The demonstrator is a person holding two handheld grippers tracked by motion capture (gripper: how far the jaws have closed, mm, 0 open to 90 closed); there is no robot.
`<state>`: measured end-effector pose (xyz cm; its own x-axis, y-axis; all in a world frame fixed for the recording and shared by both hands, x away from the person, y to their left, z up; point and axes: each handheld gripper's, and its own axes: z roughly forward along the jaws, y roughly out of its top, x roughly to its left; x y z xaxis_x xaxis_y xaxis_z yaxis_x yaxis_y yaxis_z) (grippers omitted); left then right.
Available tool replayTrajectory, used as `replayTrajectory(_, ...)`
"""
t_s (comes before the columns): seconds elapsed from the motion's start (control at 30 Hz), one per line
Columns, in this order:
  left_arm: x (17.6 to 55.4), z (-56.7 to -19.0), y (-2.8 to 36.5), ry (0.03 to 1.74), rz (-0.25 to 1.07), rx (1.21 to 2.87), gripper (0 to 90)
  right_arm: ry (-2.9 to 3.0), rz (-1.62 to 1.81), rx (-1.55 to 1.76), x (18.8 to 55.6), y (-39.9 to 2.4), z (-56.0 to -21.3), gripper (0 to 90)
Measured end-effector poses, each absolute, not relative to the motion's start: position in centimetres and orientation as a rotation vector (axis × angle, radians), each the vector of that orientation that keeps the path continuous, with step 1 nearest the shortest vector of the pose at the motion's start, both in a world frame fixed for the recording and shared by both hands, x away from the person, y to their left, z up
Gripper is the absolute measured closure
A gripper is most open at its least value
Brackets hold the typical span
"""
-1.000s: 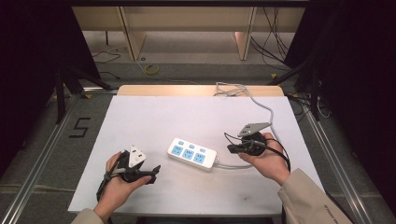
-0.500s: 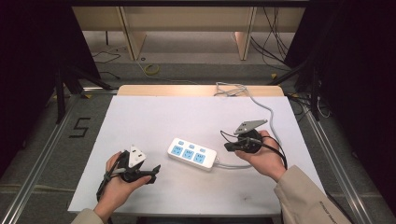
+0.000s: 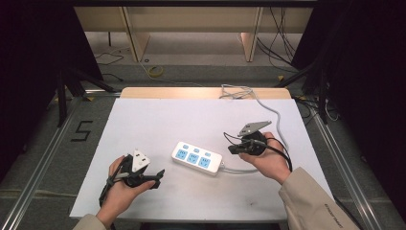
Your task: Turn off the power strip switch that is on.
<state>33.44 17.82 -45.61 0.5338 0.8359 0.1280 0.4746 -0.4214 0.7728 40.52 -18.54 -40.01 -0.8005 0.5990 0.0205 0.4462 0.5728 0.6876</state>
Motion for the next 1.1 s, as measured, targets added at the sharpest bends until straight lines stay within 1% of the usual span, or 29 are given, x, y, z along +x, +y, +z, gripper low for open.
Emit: replayTrajectory(1.1,33.4,-45.6,17.7,1.047,0.667,2.082,16.2,2.646,0.984,0.833,41.5,-16.1,-40.1,90.0)
